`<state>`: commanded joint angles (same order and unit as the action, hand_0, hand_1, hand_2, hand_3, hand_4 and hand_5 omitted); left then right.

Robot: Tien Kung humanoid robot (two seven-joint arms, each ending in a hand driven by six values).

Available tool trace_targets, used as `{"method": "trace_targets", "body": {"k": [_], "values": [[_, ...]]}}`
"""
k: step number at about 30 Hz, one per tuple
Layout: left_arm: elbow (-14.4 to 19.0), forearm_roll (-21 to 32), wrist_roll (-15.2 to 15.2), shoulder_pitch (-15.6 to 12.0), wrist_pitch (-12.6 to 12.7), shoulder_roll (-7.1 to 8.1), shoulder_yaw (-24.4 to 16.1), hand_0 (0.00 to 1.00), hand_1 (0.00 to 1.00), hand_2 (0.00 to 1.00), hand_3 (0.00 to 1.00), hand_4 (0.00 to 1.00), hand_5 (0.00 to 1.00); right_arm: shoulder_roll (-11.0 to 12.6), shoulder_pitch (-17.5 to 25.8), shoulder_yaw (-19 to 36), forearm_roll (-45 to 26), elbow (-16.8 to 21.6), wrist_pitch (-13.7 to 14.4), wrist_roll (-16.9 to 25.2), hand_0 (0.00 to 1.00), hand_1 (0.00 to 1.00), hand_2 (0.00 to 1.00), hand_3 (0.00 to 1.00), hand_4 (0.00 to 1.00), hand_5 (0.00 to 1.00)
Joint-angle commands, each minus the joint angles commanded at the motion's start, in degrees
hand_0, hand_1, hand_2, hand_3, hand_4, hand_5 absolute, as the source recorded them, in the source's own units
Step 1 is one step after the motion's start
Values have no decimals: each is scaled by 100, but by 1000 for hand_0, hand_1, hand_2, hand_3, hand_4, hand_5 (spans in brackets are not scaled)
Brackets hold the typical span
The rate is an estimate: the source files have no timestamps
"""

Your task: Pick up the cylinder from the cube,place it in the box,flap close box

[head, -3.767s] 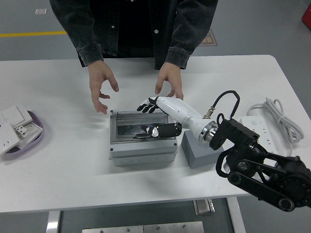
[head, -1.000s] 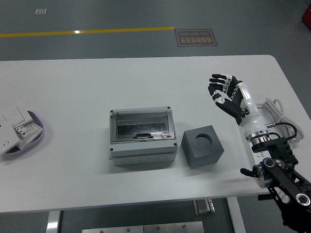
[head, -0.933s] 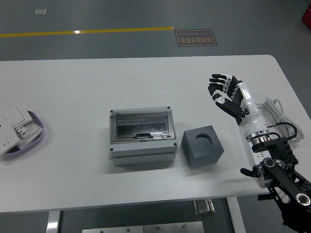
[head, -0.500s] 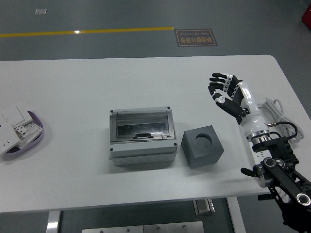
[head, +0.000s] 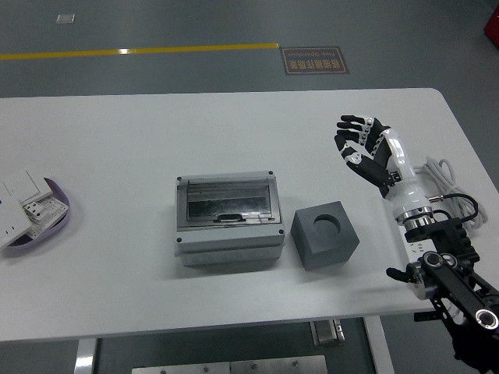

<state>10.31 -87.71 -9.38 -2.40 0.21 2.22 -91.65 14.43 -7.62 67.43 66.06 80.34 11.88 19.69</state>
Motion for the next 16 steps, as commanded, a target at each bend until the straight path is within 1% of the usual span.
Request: {"method": "trace_targets", "body": {"k": [8, 16], "values": [[0, 83, -25, -30, 22, -2, 39, 588, 613, 605, 632, 650, 164, -4, 41, 28, -1, 4, -5, -15, 755, 666, 670, 669, 697, 210], [0, 185, -7, 22, 46, 20, 111, 588, 614, 605, 632, 650, 164, -21, 37, 61, 8, -7, -8, -26, 754, 665, 666, 668, 696, 213]]}}
